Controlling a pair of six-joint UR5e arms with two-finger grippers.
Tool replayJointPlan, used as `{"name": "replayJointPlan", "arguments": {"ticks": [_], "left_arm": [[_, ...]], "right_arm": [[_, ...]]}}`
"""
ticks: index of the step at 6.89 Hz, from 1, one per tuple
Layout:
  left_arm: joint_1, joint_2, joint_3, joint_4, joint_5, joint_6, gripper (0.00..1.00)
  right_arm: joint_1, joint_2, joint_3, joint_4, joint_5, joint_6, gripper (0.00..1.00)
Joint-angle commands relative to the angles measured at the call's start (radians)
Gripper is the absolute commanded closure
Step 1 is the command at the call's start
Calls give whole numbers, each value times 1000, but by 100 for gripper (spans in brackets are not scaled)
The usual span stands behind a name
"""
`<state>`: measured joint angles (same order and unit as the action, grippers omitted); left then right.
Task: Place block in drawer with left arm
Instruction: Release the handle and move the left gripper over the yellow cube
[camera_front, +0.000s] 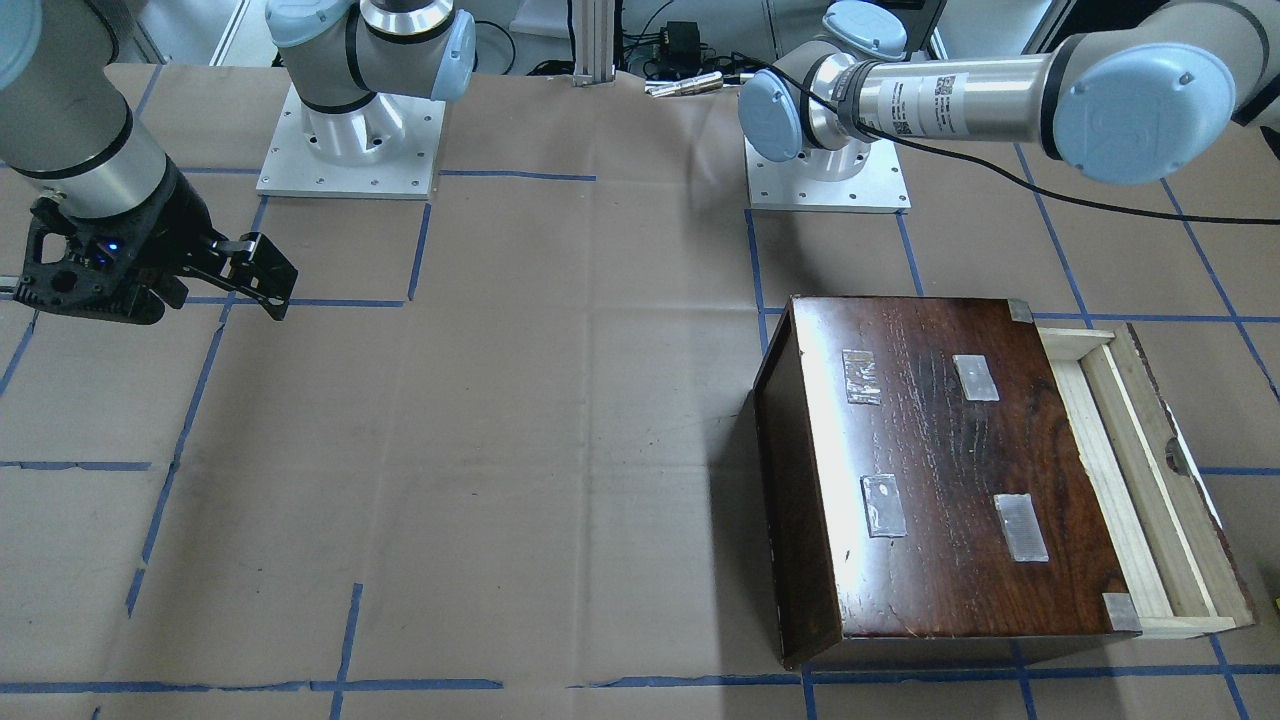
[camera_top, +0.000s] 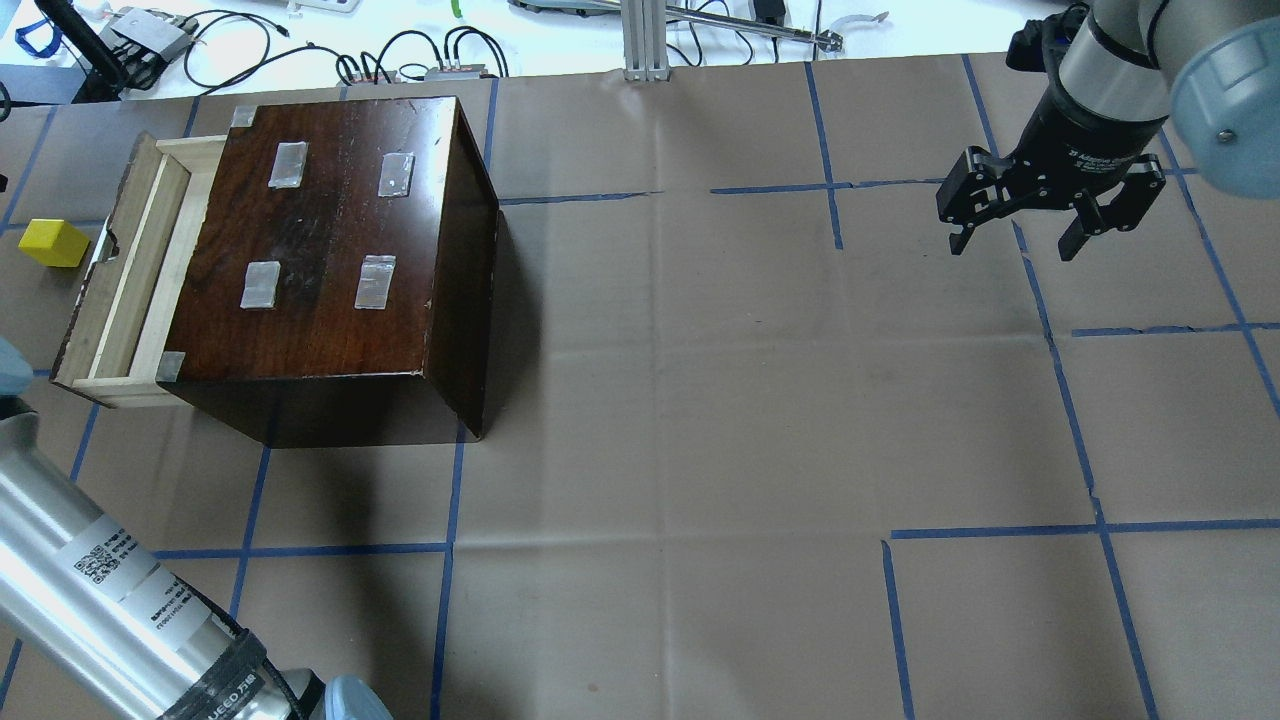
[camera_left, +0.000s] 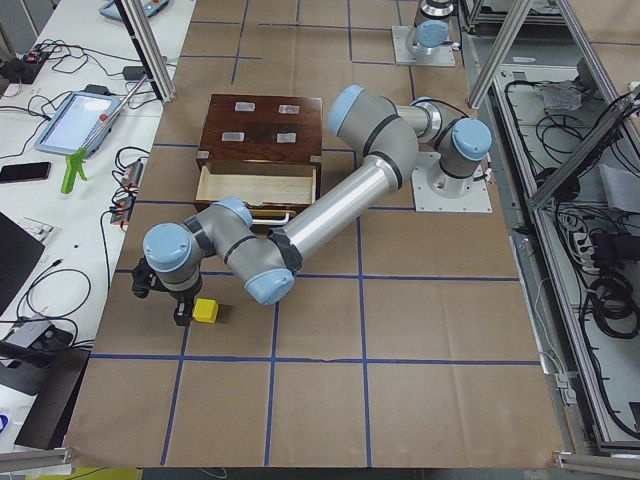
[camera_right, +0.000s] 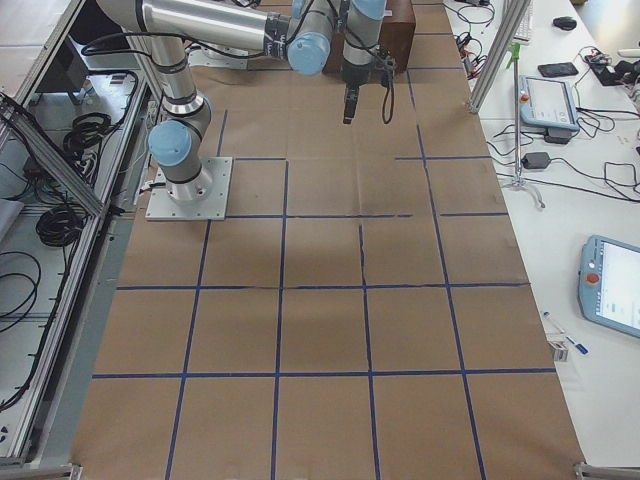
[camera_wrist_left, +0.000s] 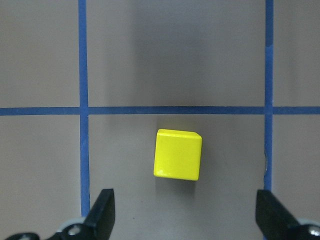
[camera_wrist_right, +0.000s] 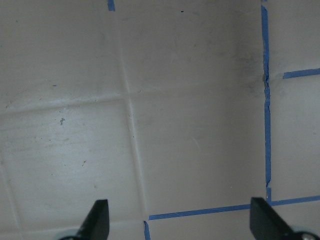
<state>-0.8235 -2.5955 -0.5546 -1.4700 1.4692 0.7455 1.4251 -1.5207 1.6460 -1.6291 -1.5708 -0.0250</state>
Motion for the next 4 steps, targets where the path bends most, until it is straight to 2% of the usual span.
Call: {"name": "replayJointPlan", "arguments": {"ticks": [1,4], "left_arm": [[-6,-96,88,-33,-1,0,1],[-11,-150,75,-41,2,-1,1]], "right_arm": [[0,0,0,0,0,-1,0],[0,-1,0,0,0,-1,0]]}}
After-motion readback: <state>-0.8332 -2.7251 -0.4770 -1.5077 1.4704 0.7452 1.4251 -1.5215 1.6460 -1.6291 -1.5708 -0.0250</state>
